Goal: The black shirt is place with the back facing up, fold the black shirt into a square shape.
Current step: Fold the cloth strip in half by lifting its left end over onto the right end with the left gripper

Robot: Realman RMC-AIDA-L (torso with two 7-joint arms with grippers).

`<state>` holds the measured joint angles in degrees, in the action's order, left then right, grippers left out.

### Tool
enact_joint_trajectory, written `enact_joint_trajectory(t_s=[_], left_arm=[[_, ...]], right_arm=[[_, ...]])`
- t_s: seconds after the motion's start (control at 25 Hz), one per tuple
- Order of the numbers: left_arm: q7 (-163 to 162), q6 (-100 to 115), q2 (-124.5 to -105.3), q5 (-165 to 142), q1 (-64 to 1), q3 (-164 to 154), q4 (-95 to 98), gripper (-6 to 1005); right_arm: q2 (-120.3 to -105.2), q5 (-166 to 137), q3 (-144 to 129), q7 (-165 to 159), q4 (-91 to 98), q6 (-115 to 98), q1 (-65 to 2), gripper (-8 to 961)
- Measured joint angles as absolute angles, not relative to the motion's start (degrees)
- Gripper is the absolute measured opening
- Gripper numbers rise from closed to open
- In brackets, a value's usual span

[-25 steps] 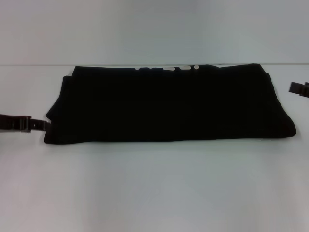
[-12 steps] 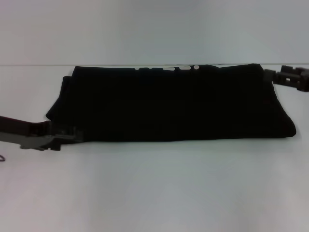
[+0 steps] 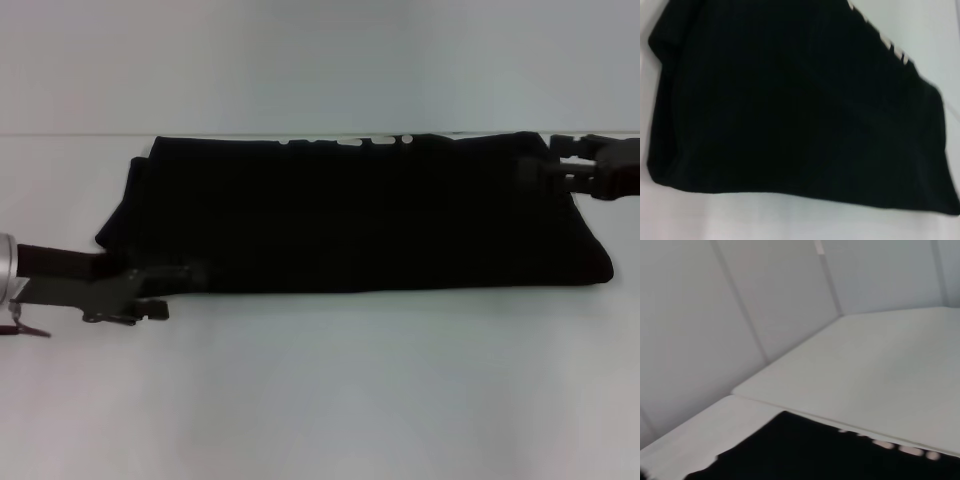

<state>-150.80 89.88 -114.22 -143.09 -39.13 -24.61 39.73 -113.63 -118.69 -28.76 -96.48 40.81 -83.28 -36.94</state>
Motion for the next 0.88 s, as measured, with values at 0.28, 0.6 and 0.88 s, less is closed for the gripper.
enact_joint_trajectory(t_s=[0.28,0.6,0.88], left_arm=[[-154.83,86.84,-114.12,-141.95,-38.85,-19.81,36.39,888],[-159.61,84.21,-113.44,-142.37,-38.16,-16.95,32.34,884],[-162.08,81.69,-113.48,-141.99,-36.43,-11.31,29.83,876]], right_arm=[[-113.68,-118.55,-28.53,-93.89,41.43,-86.08,-37.96,914],[-113.41,-118.84,-28.77,-93.13,41.49,-83.31,-38.47,915],[-113.35,-118.66,-28.80,-92.52,41.49,-82.08,-38.70,915]])
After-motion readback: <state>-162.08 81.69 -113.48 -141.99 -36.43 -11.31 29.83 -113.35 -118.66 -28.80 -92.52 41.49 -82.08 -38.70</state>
